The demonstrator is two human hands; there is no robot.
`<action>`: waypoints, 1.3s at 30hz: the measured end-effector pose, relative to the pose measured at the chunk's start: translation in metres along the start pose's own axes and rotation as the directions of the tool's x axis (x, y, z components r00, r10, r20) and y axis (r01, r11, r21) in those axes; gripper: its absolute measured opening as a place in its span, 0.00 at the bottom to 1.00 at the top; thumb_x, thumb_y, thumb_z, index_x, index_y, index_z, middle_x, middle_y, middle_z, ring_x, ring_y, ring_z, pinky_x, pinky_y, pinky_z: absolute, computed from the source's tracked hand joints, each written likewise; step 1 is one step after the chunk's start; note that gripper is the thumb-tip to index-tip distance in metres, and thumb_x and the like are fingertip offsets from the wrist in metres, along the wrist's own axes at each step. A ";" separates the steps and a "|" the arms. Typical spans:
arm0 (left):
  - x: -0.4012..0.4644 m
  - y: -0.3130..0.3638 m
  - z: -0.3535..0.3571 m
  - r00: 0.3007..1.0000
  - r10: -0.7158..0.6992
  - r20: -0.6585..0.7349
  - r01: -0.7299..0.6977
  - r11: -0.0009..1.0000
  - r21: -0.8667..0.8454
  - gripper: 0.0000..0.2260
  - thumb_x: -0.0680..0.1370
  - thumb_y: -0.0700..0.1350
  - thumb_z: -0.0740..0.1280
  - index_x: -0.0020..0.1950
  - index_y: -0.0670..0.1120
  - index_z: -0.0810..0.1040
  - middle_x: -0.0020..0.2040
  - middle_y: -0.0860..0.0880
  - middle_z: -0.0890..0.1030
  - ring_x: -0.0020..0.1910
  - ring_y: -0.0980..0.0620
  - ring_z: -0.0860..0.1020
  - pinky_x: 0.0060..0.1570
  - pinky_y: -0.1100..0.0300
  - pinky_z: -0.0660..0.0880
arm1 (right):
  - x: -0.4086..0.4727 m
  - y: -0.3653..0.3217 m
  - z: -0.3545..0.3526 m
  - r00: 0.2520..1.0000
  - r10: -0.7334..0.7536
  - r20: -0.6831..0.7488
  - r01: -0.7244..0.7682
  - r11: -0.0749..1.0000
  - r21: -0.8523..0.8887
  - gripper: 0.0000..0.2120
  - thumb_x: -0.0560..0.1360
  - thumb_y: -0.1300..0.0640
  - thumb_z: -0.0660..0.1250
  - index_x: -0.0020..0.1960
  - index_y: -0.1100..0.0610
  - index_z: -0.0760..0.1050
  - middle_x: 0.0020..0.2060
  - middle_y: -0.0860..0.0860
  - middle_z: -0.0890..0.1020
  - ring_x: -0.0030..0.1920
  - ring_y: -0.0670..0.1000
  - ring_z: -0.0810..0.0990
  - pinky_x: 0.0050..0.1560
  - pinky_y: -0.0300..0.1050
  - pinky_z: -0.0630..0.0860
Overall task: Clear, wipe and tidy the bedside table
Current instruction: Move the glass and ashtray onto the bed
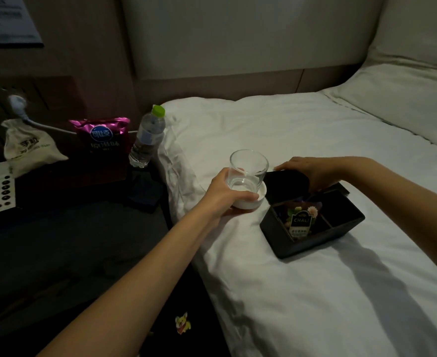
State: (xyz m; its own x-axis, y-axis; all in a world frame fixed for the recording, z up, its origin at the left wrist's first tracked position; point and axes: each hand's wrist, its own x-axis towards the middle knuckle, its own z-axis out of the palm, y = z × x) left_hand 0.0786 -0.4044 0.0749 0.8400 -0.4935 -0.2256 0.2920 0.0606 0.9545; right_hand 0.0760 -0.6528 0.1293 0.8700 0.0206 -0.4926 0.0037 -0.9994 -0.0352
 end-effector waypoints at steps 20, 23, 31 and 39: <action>-0.004 -0.016 0.002 0.993 0.039 0.114 -0.050 0.994 0.096 0.26 0.70 0.34 0.75 0.63 0.46 0.67 0.59 0.44 0.74 0.54 0.51 0.78 0.42 0.59 0.81 | -0.003 -0.042 0.004 0.979 -0.156 -0.129 0.183 0.953 0.240 0.29 0.68 0.52 0.78 0.66 0.51 0.71 0.61 0.52 0.72 0.63 0.52 0.72 0.67 0.53 0.70; -0.005 -0.017 0.004 0.997 0.045 0.057 -0.056 0.978 0.200 0.31 0.66 0.41 0.78 0.65 0.47 0.68 0.63 0.44 0.73 0.61 0.48 0.75 0.56 0.52 0.79 | -0.006 -0.045 0.008 0.977 -0.162 -0.140 0.192 0.952 0.240 0.29 0.70 0.57 0.77 0.68 0.53 0.71 0.62 0.55 0.71 0.64 0.53 0.71 0.67 0.51 0.69; -0.007 -0.023 0.011 0.978 0.190 -0.092 -0.120 0.859 0.497 0.26 0.68 0.47 0.78 0.64 0.49 0.73 0.64 0.47 0.63 0.66 0.50 0.62 0.56 0.69 0.66 | -0.016 -0.040 0.010 0.987 -0.080 -0.139 0.118 0.949 0.292 0.28 0.72 0.58 0.75 0.69 0.54 0.69 0.64 0.53 0.70 0.65 0.54 0.70 0.68 0.49 0.69; -0.010 -0.024 0.008 0.947 0.303 -0.102 -0.190 0.791 0.581 0.40 0.66 0.50 0.79 0.73 0.50 0.63 0.67 0.44 0.65 0.68 0.45 0.64 0.69 0.53 0.63 | -0.027 -0.047 -0.015 0.929 -0.002 -0.370 0.145 0.922 0.359 0.23 0.77 0.67 0.65 0.69 0.51 0.69 0.65 0.54 0.75 0.66 0.54 0.74 0.64 0.50 0.73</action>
State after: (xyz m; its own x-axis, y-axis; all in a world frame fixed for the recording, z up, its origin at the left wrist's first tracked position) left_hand 0.0593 -0.4079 0.0557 0.9310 -0.3607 0.0557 -0.1950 -0.3626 0.9113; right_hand 0.0597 -0.6065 0.1575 0.9907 0.0107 -0.1357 -0.0472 -0.9082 -0.4159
